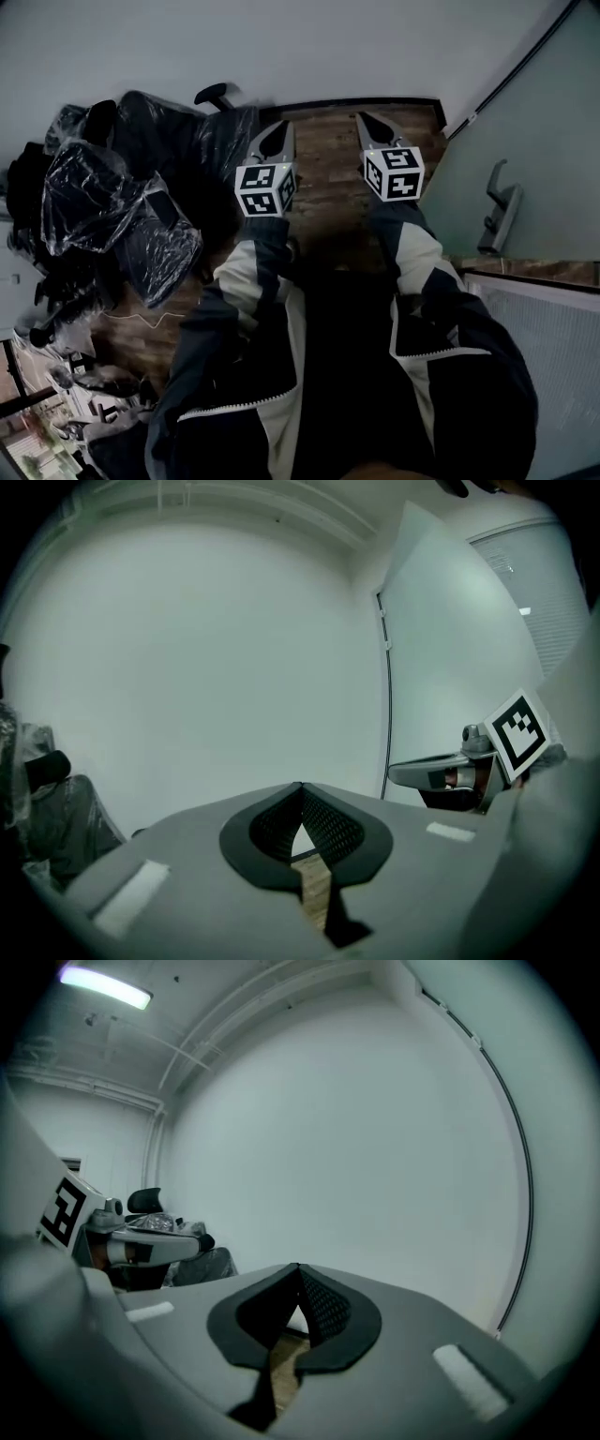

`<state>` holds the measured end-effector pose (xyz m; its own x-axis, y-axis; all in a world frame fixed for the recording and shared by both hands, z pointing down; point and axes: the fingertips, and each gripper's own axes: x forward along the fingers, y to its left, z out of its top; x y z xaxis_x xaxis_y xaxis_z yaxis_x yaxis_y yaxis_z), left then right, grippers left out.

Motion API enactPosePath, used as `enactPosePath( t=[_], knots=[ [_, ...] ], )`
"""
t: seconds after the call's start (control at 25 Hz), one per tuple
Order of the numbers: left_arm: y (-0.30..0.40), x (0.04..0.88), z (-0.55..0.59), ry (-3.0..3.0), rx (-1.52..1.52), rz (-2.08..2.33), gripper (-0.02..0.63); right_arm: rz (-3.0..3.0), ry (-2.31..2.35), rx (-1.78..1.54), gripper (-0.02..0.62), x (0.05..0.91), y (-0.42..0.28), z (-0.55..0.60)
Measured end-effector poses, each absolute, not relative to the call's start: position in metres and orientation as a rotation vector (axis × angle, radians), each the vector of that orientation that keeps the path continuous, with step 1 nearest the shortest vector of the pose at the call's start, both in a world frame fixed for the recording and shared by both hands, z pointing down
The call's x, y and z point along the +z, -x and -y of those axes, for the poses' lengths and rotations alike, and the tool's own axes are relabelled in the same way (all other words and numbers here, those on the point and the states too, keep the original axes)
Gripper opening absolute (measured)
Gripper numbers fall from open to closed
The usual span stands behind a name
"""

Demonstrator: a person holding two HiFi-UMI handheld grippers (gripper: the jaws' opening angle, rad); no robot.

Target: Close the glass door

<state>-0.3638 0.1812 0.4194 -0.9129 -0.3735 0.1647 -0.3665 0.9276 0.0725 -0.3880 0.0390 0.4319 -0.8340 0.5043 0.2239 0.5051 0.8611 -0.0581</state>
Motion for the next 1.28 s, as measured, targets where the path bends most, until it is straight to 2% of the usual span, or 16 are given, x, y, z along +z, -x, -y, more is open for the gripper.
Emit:
enactPosePath(
  t=[0.36, 0.64, 0.88, 1.28],
  knots=[
    [0.487, 0.434, -0.086, -1.114, -0.054, 2.739, 0.002, 2.874, 0.179, 0.012, 0.005, 0.441, 0.453, 0.06],
    [0.529, 0.423, -0.011, -1.538, -0.04, 2.536, 0.002, 2.859, -0.257, 0.014, 0.005, 0.435, 0.447, 0.109],
    [0.47, 0.427, 0.088, -1.938, -0.005, 2.236, 0.002, 2.809, -0.678, 0.042, 0.005, 0.433, 0.368, 0.157],
    [0.347, 0.422, 0.18, -2.202, 0.022, 1.985, 0.002, 2.69, -0.999, 0.049, 0.005, 0.436, 0.237, 0.211]
  ],
)
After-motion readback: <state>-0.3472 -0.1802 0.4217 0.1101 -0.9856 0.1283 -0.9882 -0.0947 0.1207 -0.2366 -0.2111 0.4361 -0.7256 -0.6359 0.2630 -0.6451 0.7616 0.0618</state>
